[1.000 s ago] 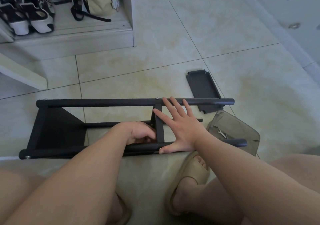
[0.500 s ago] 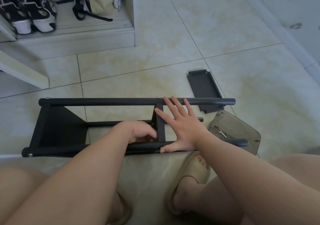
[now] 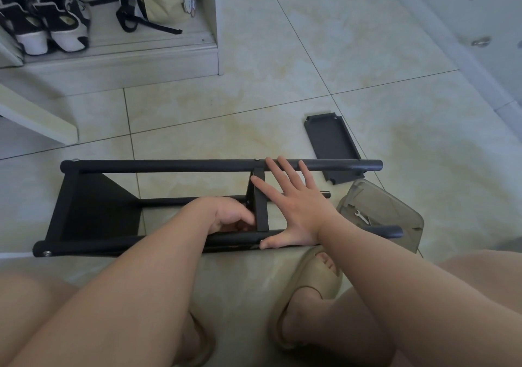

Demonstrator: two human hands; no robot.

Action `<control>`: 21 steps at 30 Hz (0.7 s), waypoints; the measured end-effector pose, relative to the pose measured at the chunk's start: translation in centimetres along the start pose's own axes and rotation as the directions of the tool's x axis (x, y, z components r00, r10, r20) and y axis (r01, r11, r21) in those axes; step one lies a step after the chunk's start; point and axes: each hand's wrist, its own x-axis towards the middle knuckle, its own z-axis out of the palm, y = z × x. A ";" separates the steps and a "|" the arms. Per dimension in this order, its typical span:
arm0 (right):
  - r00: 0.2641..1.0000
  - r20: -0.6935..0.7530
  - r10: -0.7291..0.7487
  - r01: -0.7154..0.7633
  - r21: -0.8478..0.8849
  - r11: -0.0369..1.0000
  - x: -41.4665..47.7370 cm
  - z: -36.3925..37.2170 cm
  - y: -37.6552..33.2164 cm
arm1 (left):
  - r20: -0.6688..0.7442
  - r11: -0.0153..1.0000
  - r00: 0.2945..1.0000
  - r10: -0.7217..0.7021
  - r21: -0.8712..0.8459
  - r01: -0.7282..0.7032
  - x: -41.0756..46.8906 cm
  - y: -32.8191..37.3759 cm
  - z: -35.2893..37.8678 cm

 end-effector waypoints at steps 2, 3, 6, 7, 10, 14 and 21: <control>1.000 -0.002 0.002 -0.002 0.001 1.000 0.0 0.0 0.0 | 0.032 1.000 1.000 0.001 -0.029 0.000 0.0 0.0 0.0; 1.000 -0.004 0.002 -0.002 0.002 1.000 0.0 0.0 0.0 | 0.052 0.999 0.999 0.002 -0.045 0.000 0.0 -0.1 -0.1; 1.000 -0.011 -0.001 0.001 0.005 1.000 0.0 0.1 0.0 | 0.098 0.997 0.995 -0.001 -0.083 0.009 0.0 -0.1 -0.3; 1.000 -0.012 -0.002 0.002 0.006 1.000 0.0 0.1 0.0 | 0.107 0.996 0.994 -0.007 -0.091 0.017 0.0 -0.2 -0.4; 1.000 -0.012 0.000 0.000 0.005 1.000 0.0 0.1 0.0 | 0.111 0.991 0.993 -0.048 -0.116 0.061 0.1 -0.1 -0.4; 1.000 -0.019 -0.002 0.002 0.005 1.000 0.0 0.2 0.0 | 0.066 0.997 0.995 -0.074 -0.027 0.076 0.1 -0.1 -0.3; 1.000 -0.022 0.000 0.000 0.000 1.000 0.0 0.2 0.0 | 0.043 1.000 0.999 0.001 -0.030 0.000 -0.1 0.0 0.0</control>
